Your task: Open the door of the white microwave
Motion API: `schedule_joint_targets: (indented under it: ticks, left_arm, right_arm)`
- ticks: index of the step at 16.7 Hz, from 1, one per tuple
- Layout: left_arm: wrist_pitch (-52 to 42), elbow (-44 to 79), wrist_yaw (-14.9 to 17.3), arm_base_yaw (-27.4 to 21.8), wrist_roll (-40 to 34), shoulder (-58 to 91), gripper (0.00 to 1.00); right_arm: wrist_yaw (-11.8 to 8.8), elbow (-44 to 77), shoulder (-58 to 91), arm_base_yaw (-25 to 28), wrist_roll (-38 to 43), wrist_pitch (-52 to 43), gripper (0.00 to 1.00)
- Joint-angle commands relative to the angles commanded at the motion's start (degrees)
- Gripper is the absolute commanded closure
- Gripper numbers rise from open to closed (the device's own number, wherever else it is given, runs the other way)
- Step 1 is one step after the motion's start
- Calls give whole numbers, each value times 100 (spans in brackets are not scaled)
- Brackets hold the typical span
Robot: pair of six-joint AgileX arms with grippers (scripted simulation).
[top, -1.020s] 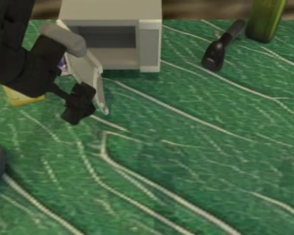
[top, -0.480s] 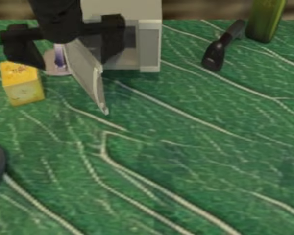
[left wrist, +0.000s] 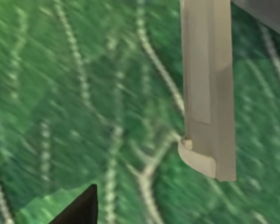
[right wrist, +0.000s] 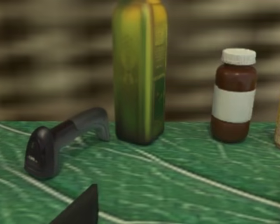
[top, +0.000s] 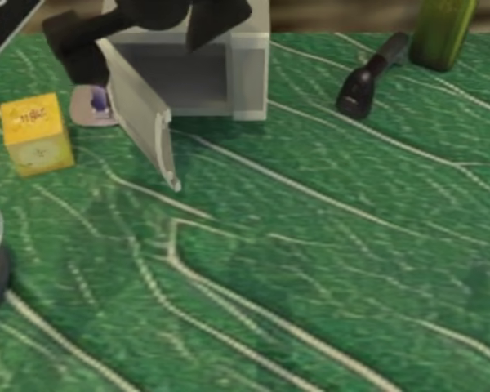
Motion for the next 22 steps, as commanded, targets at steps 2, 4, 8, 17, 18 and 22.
schedule_joint_targets:
  ticks: [2, 4, 8, 17, 18, 22]
  left_arm:
    - [-185, 330, -119, -94, -375, 181, 0]
    - [-242, 450, -159, -129, -510, 248, 0]
    - [-229, 437, -149, -98, -501, 227, 0]
    - [1454, -1516, -113, 206, -159, -143, 0]
    - [1727, -1833, -106, 254, -111, -198, 0]
    - [2469, -2638, -86, 385, 30, -323, 0]
  right_arm:
    - [0, 0, 0, 0, 0, 0, 0]
    - [0, 0, 0, 0, 0, 0, 0]
    - [0, 0, 0, 0, 0, 0, 0]
    - [0, 0, 0, 0, 0, 0, 0]
    - [0, 0, 0, 0, 0, 0, 0]
    - [0, 0, 0, 0, 0, 0, 0]
